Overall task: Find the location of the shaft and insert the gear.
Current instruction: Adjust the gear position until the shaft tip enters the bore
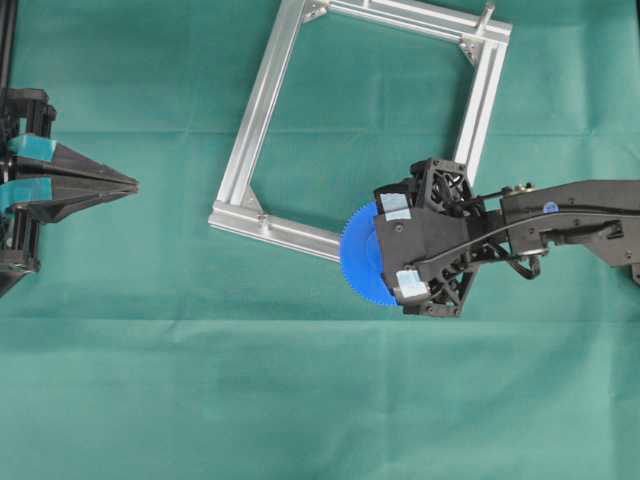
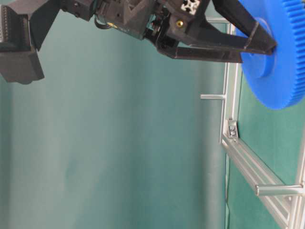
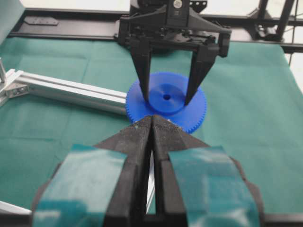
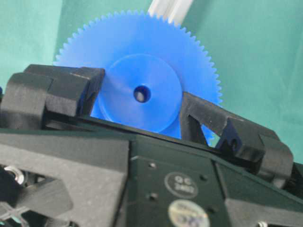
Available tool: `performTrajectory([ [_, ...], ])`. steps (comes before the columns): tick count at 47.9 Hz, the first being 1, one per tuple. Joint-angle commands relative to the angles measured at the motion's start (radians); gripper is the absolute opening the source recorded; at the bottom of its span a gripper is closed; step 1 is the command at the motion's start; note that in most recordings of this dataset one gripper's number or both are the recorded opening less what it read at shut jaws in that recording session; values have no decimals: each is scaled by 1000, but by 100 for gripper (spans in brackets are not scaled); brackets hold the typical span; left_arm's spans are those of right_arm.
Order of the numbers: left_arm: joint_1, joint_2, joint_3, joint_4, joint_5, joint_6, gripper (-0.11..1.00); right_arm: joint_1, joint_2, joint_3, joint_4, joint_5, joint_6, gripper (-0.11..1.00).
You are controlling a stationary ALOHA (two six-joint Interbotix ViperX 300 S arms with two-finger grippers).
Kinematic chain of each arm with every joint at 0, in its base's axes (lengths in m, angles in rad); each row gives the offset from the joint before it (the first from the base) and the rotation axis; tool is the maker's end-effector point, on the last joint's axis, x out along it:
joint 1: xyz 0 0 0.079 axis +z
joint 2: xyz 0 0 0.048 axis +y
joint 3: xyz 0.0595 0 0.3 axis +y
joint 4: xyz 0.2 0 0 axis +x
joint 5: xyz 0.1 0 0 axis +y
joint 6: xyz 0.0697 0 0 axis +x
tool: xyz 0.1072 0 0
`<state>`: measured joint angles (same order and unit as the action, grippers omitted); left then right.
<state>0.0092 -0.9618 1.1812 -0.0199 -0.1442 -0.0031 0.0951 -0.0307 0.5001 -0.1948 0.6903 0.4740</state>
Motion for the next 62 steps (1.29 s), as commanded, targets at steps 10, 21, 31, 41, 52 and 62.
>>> performTrajectory([
  [10,3,5,-31,-2,-5,0,1,-32,-9,2,-11,5,-3,70],
  [21,3,5,-31,-2,-5,0,1,-32,-9,2,-11,-6,-3,70],
  [31,3,3,-31,-2,-5,0,1,-32,-25,14,-11,-17,-3,70],
  [41,3,5,-31,-2,-5,0,1,-32,-49,49,-11,-61,-2,70],
  [52,3,3,-31,-2,-5,0,1,-32,-63,67,-11,-75,2,70],
  [62,3,3,-31,-2,-5,-2,1,-34,-66,72,-11,-91,-2,70],
])
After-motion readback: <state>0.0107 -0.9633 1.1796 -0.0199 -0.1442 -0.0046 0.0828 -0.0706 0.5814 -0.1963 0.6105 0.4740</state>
